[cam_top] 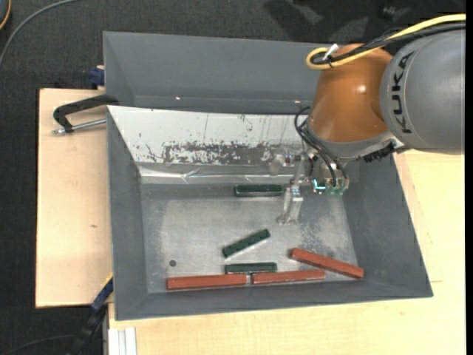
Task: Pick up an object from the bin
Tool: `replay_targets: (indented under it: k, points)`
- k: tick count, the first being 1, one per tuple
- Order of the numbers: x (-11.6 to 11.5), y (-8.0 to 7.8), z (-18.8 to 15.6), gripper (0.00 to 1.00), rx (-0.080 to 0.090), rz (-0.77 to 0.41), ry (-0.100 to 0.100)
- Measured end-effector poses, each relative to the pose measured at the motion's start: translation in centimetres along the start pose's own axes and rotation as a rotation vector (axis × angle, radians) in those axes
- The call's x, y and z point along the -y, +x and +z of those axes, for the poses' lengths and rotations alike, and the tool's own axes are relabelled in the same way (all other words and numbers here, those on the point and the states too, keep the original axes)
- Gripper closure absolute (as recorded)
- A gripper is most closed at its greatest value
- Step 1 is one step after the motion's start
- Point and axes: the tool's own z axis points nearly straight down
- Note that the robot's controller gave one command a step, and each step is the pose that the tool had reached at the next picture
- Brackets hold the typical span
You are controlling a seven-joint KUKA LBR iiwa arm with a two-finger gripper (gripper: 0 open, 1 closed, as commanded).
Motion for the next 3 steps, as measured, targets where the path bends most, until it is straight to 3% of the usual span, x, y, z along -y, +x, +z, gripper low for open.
replay_targets:
  k: [1,2,3]
  points:
    - [-1.5,-2.2,8.2,0.0,0.009,-0.186,0.001]
    - [-1.5,-2.1,8.1,1.0,0.01,-0.186,0.0]
    - [0.4,-0.1,-4.9,1.0,0.022,-0.163,0.002]
